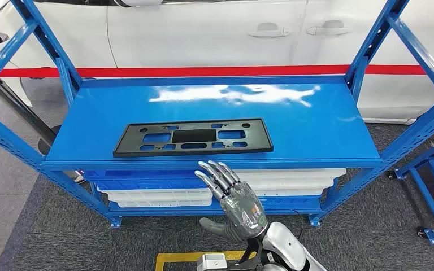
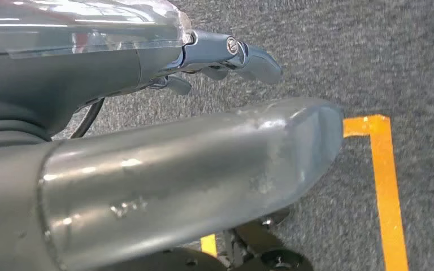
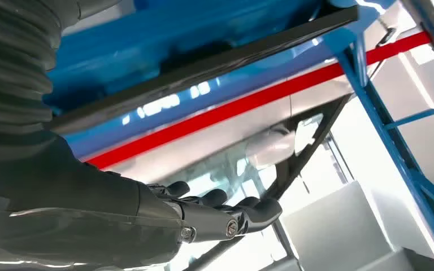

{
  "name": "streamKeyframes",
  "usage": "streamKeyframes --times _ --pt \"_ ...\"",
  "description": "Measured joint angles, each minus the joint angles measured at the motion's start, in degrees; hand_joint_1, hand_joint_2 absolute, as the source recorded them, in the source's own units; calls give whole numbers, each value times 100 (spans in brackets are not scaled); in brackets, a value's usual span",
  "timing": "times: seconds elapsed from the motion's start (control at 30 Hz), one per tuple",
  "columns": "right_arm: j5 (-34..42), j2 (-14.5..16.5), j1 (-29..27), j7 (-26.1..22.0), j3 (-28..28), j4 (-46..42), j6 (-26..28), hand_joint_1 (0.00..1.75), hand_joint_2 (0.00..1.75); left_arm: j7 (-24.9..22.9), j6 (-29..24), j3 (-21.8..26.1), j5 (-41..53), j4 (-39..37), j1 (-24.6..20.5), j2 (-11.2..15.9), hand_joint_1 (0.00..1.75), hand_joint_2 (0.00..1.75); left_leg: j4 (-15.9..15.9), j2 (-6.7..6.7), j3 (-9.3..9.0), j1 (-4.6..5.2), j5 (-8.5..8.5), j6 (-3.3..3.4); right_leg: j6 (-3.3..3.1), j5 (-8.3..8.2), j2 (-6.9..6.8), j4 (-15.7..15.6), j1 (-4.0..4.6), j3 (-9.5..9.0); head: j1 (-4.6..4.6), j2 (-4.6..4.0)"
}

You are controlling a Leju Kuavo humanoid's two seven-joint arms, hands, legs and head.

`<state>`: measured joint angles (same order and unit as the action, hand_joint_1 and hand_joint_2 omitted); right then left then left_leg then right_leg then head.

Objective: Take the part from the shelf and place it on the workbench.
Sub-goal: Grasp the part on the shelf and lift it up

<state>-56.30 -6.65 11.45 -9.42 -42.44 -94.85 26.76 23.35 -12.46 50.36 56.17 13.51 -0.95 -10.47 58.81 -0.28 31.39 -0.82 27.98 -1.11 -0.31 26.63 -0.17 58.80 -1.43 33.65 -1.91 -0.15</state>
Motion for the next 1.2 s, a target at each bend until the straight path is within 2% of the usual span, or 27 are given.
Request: streamKeyframes --times 0.07,0.17,0.2,0.23,0.27,0.33,0.37,0.43,0.53,0.6,0.67,0.7,0.73,0.77,0.83,0.87,0.9,1.0,1.07,1.1,1.13,1.2 --pt "-181 -78 47 27 -44 23 81 0 175 -6 8 0 14 -1 -7 3 0 0 244 2 108 -2 156 -17 -29 2 -18 -9 -1 -10 0 0" --pt "-765 -352 173 128 -193 158 305 0 175 -37 50 0 59 -12 -26 13 0 0 1313 5 625 -4 650 -55 -78 11 -74 -15 22 -21 1 0" --pt "-954 -453 208 168 -247 226 365 0 175 -49 70 0 75 -16 -27 20 0 0 1546 5 751 -4 698 -60 -83 14 -88 -12 31 -23 1 0" --pt "-1135 -559 244 210 -304 297 425 0 175 -61 91 0 95 -19 -27 31 0 0 1588 5 788 -4 639 -58 -84 17 -98 -9 36 -28 1 0" --pt "-1305 -661 287 251 -364 369 485 0 175 -72 111 0 114 -20 -28 42 0 0 1407 5 716 -4 480 -52 -82 20 -105 -7 37 -36 1 0" --pt "-1637 -858 398 345 -493 531 608 0 175 -91 154 0 153 -21 -40 67 0 0 671 4 386 2 84 -25 -59 32 -118 2 41 -58 1 0" --pt "-1793 -941 458 393 -553 618 665 0 175 -98 180 0 175 -22 -53 77 0 0 341 -4 241 12 -41 2 -36 38 -121 11 48 -63 2 0" --pt "-2093 -1067 572 484 -674 801 760 0 175 -103 240 0 222 -22 -80 92 0 0 48 -26 141 40 -94 71 27 38 -138 13 65 -66 2 0" --pt "-2450 -1114 721 607 -841 1047 847 0 175 -78 363 -1 289 -23 -108 112 0 0 -16 -63 125 34 -130 205 115 67 -155 15 48 -59 2 0" --pt "-2642 -1105 818 700 -948 1195 894 0 175 -44 463 -2 339 -24 -133 128 0 0 -66 -89 90 13 -171 287 137 293 -114 383 21 108 2 0" --pt "-2735 -1080 885 778 -1052 1347 914 0 175 -13 566 -2 396 -24 -168 146 0 0 -72 -119 87 29 -178 323 150 619 -76 1124 6 462 2 0" --pt "-2750 -1068 902 804 -1093 1412 911 0 175 -4 604 -2 421 -25 -182 152 0 0 -69 -141 83 39 -173 331 154 700 -70 1430 2 621 2 0" --pt "-2750 -1063 916 821 -1126 1467 907 0 175 1 628 -2 438 -25 -190 158 0 0 -65 -166 75 48 -164 333 152 681 -68 1571 2 707 2 0" --pt "-2739 -1062 936 832 -1151 1509 900 0 175 1 642 -2 449 -26 -193 163 0 0 -61 -191 59 56 -151 333 141 554 -68 1497 4 690 2 0" --pt "-2698 -1062 993 844 -1183 1571 887 0 175 -1 654 -3 465 -30 -191 169 0 0 -53 -230 9 71 -110 318 91 139 -70 858 14 413 1 0" --pt "-2668 -1061 1021 849 -1189 1594 881 0 175 -2 660 -3 474 -32 -191 170 0 0 -55 -247 -2 75 -89 305 57 -6 -77 533 24 262 2 0" --pt "-2634 -1059 1047 852 -1195 1611 877 0 175 -5 664 -3 483 -36 -199 173 0 0 -45 -259 5 84 -71 281 30 -72 -84 267 43 144 2 0" --pt "-2461 -1053 1098 836 -1225 1647 851 0 175 -45 680 -2 501 -44 -212 189 0 0 -36 -276 57 90 -49 180 -6 0 -92 26 82 48 1 0" --pt "-2331 -1065 1122 820 -1243 1629 834 0 175 -66 687 -2 508 -46 -205 212 0 0 9 -259 28 91 19 107 -39 19 -105 -51 51 -37 2 0" --pt "-2284 -1077 1140 815 -1249 1616 824 0 175 -70 690 -2 513 -47 -213 223 0 0 165 -227 74 93 110 71 -63 29 -124 -93 34 -97 1 0" --pt "-2254 -1093 1156 813 -1251 1605 811 0 175 -72 693 -2 518 -48 -222 232 0 0 442 -185 200 86 242 43 -87 44 -148 -118 31 -151 2 0" --pt "-2198 -1112 1177 796 -1256 1596 778 0 175 -77 703 -2 525 -48 -239 232 0 0 1188 -107 637 77 511 2 -120 92 -187 -124 45 -214 1 0"
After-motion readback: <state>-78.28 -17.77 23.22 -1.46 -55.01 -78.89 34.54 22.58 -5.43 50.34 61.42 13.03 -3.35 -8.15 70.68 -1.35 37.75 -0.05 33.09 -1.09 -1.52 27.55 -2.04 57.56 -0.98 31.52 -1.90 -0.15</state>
